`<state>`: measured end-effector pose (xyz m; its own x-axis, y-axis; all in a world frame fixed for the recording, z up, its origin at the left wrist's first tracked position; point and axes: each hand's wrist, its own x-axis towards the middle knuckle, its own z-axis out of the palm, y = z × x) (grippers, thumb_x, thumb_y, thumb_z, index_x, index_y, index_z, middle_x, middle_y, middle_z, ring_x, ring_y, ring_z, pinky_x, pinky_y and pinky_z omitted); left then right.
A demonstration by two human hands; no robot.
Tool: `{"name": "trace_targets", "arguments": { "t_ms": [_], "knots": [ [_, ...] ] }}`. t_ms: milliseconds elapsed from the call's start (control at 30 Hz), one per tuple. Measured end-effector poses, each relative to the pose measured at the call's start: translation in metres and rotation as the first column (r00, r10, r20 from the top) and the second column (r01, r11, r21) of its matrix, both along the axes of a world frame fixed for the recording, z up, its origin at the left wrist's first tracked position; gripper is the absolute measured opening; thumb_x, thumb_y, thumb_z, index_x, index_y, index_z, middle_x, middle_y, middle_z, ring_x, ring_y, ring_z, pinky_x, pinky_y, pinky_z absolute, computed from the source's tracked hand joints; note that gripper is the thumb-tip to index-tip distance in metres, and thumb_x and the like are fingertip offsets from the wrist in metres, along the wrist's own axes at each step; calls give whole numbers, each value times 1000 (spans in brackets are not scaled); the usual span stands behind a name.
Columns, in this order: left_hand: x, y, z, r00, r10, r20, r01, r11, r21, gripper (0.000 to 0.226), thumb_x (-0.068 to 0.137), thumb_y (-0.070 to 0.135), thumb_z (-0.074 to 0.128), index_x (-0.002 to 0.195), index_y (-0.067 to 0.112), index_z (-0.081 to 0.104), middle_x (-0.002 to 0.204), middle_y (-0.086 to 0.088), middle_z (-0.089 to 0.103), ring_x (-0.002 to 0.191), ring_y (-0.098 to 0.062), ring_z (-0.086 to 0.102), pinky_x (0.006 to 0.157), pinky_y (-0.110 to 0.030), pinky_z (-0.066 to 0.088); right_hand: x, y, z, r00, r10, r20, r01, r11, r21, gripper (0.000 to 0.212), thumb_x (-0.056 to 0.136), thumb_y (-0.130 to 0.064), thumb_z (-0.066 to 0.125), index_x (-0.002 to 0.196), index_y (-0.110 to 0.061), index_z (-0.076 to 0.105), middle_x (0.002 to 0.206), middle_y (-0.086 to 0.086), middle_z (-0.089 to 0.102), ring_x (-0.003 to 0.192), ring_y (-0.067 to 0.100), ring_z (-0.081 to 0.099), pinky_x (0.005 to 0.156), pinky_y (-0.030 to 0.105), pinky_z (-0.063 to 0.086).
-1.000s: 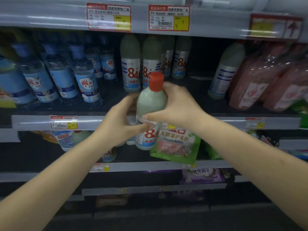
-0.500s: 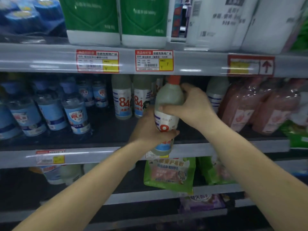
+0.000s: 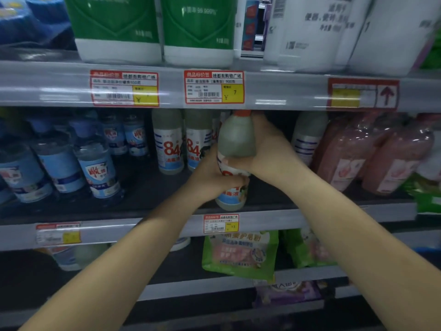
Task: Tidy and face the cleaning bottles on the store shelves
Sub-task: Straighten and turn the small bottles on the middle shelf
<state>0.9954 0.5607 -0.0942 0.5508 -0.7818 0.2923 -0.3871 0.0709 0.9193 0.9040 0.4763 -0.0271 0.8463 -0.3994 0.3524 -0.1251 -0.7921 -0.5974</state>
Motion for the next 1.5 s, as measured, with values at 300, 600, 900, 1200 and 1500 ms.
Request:
{"name": "trace_targets", "arguments": {
  "t_ms": [300,600,900,1200,1500],
  "knots": [
    [25,-16,1,996,-51,-76,56,996,64,57,70,-7,69,120,15,52,108,-6,66,101,-12,62,85,-26,51,20,-29,-42,990,43,137,-101,885,454,64,69,-10,80,126,-17,52,122,1,62,111,13,59,97,36,49],
    [33,-18,-3,997,49,52,-53,996,66,48,77,5,71,116,20,48,109,7,58,95,1,55,76,-3,45,50,-32,-51,967,-126,221,53,950,309,52,72,-7,75,119,-9,53,104,-4,56,98,9,56,75,17,45],
    [39,-15,-15,872,228,433,-320,935,152,47,83,17,65,125,11,45,123,-9,58,112,-19,55,90,-25,42,76,-37,-55,943,-235,235,159,940,303,45,74,-21,77,112,-5,58,109,6,66,99,14,62,78,22,47],
    [39,-18,-15,839,222,497,-351,919,181,52,86,18,61,133,10,39,131,-10,52,119,-21,50,95,-25,37,92,-38,-55,939,-265,219,199,939,279,44,77,-26,75,111,-4,58,110,12,67,103,23,63,86,34,52],
    [46,-17,-13,810,157,564,-347,905,245,50,90,18,52,137,10,35,130,-14,50,115,-25,51,96,-36,43,91,-38,-52,942,-271,197,217,941,261,34,81,-22,72,107,-5,59,110,13,67,104,24,62,88,31,49]
  ]
}}
